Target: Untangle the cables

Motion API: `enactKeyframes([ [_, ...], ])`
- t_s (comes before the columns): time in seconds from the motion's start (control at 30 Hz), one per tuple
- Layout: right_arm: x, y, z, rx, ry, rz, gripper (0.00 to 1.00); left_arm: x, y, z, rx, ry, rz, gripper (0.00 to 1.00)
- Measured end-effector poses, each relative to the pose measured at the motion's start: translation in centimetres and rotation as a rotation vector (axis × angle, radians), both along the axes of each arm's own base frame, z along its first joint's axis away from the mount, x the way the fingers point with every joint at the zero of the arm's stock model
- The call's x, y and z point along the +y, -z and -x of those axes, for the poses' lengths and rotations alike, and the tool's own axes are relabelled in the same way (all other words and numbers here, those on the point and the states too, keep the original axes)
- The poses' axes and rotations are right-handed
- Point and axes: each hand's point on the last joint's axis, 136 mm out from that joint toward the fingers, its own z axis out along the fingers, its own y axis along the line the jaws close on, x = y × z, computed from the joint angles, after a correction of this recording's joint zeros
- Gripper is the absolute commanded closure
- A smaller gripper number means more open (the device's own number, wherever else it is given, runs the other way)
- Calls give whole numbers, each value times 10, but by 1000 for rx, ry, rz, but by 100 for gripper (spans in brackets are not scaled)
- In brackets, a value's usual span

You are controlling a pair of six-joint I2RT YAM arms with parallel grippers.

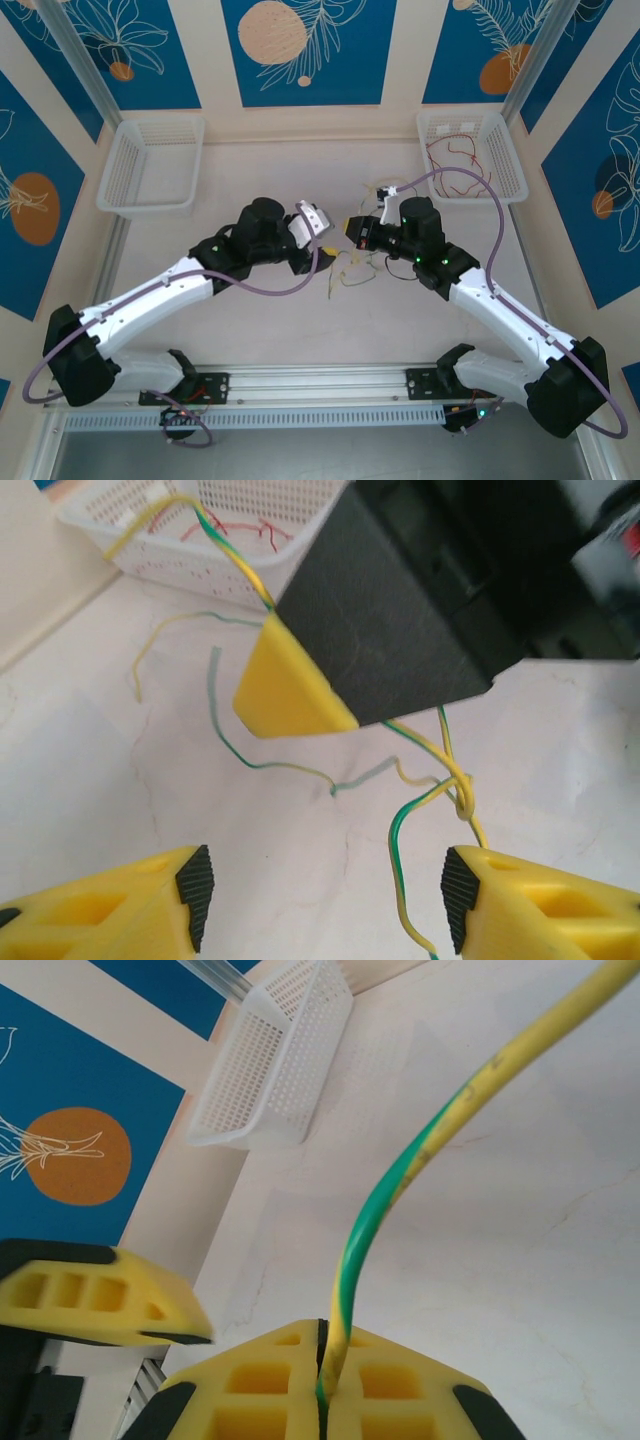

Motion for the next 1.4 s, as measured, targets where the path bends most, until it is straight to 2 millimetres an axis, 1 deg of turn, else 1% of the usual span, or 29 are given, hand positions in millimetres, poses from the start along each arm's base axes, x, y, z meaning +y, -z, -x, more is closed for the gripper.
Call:
enactKeyframes([
  [0.07,-1,1,-1,3,8,5,100,-1,-6,-1,-12,-2,21,36],
  [0.17,-3,4,-1,14,17,11,100,-5,-5,-2,10,-3,32,38],
  [0.23,-4,3,-1,16,24,8,100,-13,-1,-6,42,1,34,42],
  [0.37,-6,-4,1,8,43,-10,100,-32,13,-15,103,15,37,40],
  [0.4,-6,-7,1,4,46,-18,100,-35,18,-16,119,18,37,40],
  [0.5,-6,-14,3,-7,48,-39,100,-40,24,-17,143,24,46,40],
  [0.63,-5,-15,3,-6,53,-45,100,-46,24,-19,154,31,65,39],
  [0.77,-5,-16,2,-9,60,-49,100,-50,21,-18,156,50,85,42],
  [0.8,-5,-17,2,-12,62,-50,100,-51,20,-17,156,56,93,46],
  [0.87,-5,-19,1,-20,65,-54,100,-53,16,-16,163,64,110,58],
  [0.9,-5,-20,0,-25,68,-57,100,-54,15,-15,167,69,117,63],
  [0.93,-6,-21,-1,-32,72,-59,100,-54,14,-14,169,77,122,63],
  [1.0,-6,-23,-3,-39,81,-60,100,-55,13,-13,170,86,130,70],
  [1.17,-8,-23,-4,-44,92,-58,100,-54,13,-12,168,85,135,70],
  [1.23,-9,-22,-5,-41,97,-54,100,-50,13,-12,154,72,134,63],
  [1.33,-10,-19,-4,-31,101,-45,100,-42,11,-9,144,55,138,62],
  [1.4,-10,-17,-4,-25,102,-40,100,-38,7,-6,133,53,145,57],
])
